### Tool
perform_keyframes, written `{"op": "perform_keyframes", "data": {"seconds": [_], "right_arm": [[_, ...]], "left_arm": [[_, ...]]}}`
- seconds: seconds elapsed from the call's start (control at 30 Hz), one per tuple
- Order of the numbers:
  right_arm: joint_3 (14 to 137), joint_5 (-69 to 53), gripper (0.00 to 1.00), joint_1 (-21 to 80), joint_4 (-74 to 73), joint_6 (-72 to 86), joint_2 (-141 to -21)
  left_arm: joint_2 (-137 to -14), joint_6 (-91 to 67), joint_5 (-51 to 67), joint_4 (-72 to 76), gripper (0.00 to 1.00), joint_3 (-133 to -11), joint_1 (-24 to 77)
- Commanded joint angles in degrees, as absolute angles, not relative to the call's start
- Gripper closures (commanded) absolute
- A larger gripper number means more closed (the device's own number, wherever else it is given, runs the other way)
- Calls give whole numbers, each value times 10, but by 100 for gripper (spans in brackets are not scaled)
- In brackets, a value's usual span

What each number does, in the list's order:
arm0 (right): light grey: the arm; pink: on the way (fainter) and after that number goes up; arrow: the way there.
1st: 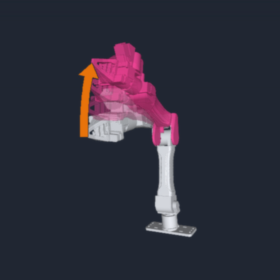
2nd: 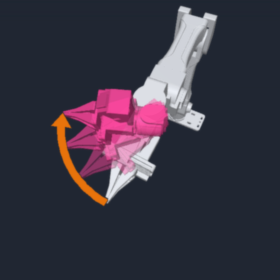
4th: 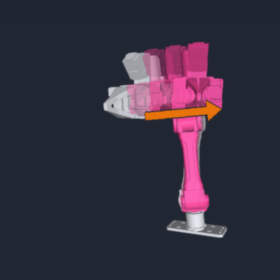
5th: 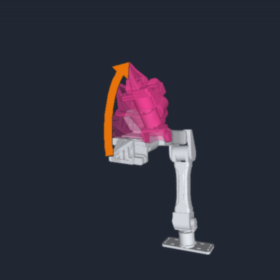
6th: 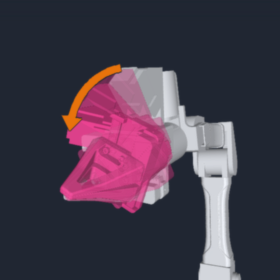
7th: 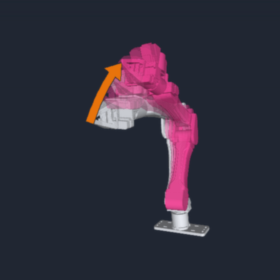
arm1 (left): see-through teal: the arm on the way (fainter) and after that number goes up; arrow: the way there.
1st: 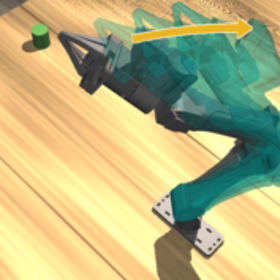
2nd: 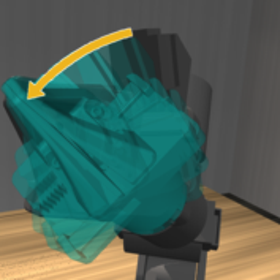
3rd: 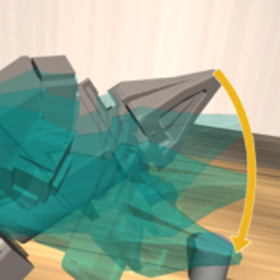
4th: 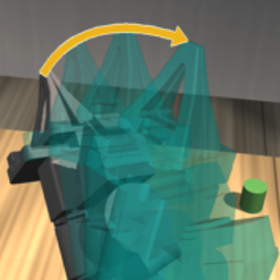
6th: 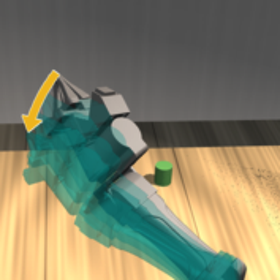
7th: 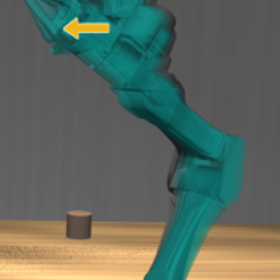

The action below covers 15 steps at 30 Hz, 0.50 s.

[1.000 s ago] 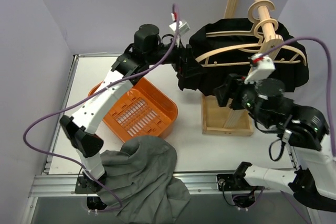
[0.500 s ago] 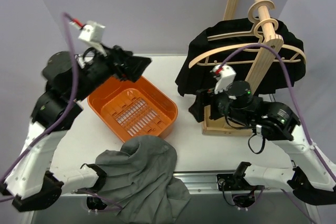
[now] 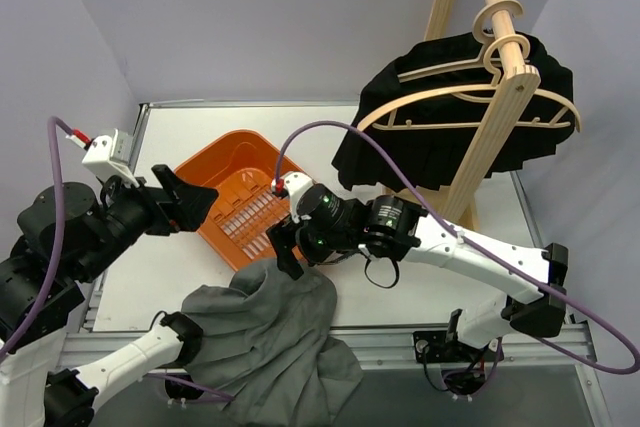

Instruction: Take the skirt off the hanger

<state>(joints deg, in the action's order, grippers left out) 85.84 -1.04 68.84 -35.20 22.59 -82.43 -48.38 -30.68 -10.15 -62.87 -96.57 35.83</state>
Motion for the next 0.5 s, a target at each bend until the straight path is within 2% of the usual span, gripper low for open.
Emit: {"op": "perform_keyframes", "data": {"seconds": [0.0, 0.37, 0.47], "right_arm": [[882, -33, 23, 709, -316, 221, -842], [864, -50, 31, 740, -287, 229, -905], [859, -35, 37, 743, -291, 229, -917]], "left_arm": [[-464, -335, -120, -676, 3, -969, 355], [-432, -365, -113, -688, 0, -954, 356], [-430, -368, -109, -686, 0, -952, 355]]}}
